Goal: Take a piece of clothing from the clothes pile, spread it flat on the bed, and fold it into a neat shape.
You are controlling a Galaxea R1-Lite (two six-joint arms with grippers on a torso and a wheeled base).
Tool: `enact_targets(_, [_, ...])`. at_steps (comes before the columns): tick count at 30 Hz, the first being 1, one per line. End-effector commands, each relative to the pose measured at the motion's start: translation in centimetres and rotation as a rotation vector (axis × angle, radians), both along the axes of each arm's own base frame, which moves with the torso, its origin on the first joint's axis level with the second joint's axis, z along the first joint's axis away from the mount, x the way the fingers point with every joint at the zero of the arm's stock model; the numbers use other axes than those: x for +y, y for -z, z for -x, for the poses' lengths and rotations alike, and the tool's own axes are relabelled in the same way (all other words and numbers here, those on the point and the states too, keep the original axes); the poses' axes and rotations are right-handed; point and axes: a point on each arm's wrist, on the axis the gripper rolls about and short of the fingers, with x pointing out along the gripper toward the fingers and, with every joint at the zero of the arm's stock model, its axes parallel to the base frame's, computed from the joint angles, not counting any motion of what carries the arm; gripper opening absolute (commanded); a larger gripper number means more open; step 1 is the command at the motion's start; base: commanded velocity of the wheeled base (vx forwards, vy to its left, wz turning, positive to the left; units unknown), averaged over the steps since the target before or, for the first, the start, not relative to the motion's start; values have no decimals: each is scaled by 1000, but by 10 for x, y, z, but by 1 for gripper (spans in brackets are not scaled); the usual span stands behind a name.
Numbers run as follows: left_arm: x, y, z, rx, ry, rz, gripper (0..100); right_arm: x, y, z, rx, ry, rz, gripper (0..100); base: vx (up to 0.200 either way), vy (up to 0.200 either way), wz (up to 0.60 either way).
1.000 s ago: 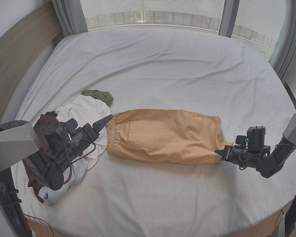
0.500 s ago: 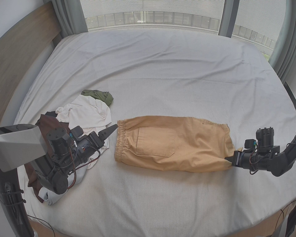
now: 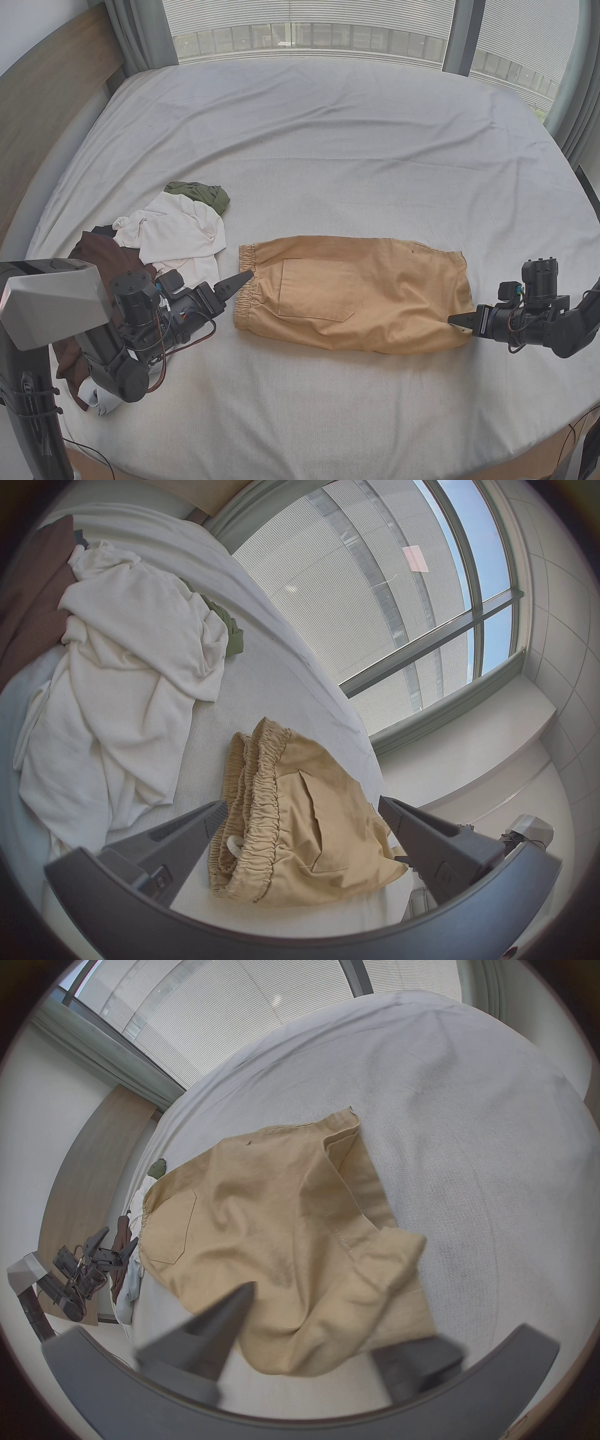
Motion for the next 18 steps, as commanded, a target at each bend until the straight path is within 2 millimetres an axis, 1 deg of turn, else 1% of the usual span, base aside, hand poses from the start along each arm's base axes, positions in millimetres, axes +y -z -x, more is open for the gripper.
enact_targets(1, [-3,9,0,23,3,-9,100,7,0,12,19,-34,0,100,0,0,0])
enact_targets(2, [-3,10,-1,26,2,-10,100,11,1,17,32,-52,3,100,0,0,0])
enact_targets(3, [-3,10,-1,24,2,-10,100,12,2,17,35,-55,3,100,0,0,0])
enact_targets(4, [-4,11,-1,26,3,-10,100,18,5,23,71,-83,8,100,0,0,0])
enact_targets(5, [-4,11,-1,27,5,-11,100,21,7,26,90,-93,10,100,0,0,0])
enact_targets(10, [-5,12,0,30,7,-12,100,31,11,34,145,-141,16,100,0,0,0])
enact_targets(14, [-7,17,-1,40,10,-15,100,40,6,48,171,-217,-7,100,0,0,0])
enact_targets(17, [-8,20,-2,46,11,-17,100,43,1,53,168,-250,-21,100,0,0,0])
enact_targets(18, [-8,22,-2,51,10,-20,100,46,-4,57,159,-278,-36,100,0,0,0])
